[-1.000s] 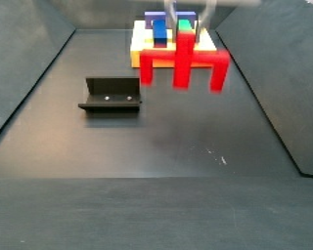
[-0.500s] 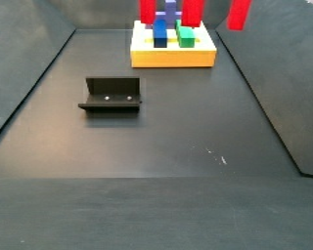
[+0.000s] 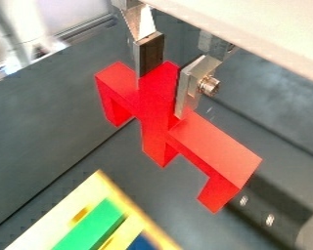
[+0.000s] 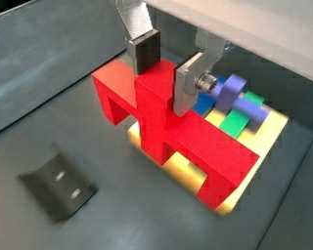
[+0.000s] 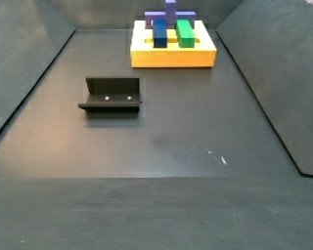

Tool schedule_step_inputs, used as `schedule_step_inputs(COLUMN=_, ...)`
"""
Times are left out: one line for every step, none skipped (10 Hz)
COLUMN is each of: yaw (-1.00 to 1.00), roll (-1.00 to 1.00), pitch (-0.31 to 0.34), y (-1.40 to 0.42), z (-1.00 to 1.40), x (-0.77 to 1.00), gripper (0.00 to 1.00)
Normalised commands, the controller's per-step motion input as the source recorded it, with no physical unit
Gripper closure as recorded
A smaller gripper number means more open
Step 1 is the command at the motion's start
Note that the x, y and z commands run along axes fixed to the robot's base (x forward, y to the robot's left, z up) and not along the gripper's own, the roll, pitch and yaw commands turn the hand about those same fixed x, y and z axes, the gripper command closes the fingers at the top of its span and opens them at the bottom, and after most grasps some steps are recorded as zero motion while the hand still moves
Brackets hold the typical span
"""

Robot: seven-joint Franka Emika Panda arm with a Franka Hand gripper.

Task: Pick up the red object. Move up. Move to above the board. Insert the red object.
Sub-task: Move to above the board.

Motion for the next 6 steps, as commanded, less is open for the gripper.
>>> schedule_step_inputs(yaw=0.03, roll=0.01, pitch=0.126, y=-1.4, z=0.22, x=0.15, gripper=1.0)
schedule_step_inputs(yaw=0.03, roll=0.03, pitch=0.135, y=-1.4, z=0.22, x=0.18, gripper=1.0)
schedule_step_inputs(yaw=0.02, roll=0.02, pitch=0.149, y=-0.99, z=0.16, x=0.17, gripper=1.0)
schedule_step_inputs(yaw=0.01, roll=0.03, pitch=0.147, y=-0.5, z=0.09, x=0.14, gripper=1.0)
schedule_step_inputs(yaw=0.01, roll=0.03, pitch=0.13, y=-0.35, z=0.07, x=0.12, gripper=1.0)
schedule_step_inputs(yaw=0.01, roll=0.04, pitch=0.107, y=-0.23, z=0.05, x=0.08, gripper=1.0)
